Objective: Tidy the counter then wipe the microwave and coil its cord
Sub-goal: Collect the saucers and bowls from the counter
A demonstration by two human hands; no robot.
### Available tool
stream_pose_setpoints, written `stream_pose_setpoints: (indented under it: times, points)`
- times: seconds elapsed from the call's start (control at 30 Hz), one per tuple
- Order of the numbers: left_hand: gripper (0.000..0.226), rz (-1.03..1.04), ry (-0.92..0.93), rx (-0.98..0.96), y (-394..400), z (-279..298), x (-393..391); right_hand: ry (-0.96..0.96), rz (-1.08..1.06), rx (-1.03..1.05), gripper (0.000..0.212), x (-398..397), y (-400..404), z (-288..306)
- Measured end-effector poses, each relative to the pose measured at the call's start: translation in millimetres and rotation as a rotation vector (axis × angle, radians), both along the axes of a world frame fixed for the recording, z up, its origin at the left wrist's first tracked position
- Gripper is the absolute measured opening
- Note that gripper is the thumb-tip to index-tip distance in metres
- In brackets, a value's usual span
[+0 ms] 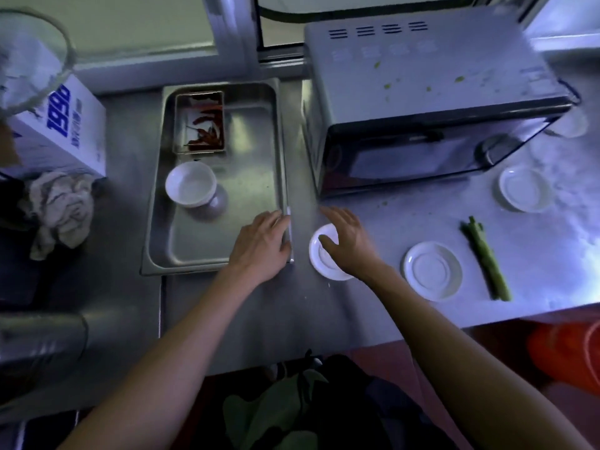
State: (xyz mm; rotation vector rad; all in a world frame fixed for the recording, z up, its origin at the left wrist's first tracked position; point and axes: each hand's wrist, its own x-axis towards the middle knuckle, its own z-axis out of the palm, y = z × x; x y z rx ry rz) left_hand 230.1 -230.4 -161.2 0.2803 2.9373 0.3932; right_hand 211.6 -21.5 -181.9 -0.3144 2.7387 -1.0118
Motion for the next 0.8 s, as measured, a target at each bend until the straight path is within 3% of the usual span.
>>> stream_pose_setpoints:
  times: [0.33,0.47,0.8]
  points:
    - [0.062,-0.289,-0.056,0.022,61,-28,-7,-0.045,-0.153,0.201,0.059,68,60,-8]
    - [0.069,-0.348,-0.124,-0.021,78,-42,-9,-0.146,-0.177,0.318,0.063,92,73,-17]
    - [0.086,-0.397,-0.254,-0.125,109,-68,-18,-0.18,-0.318,0.292,0.062,118,91,-25]
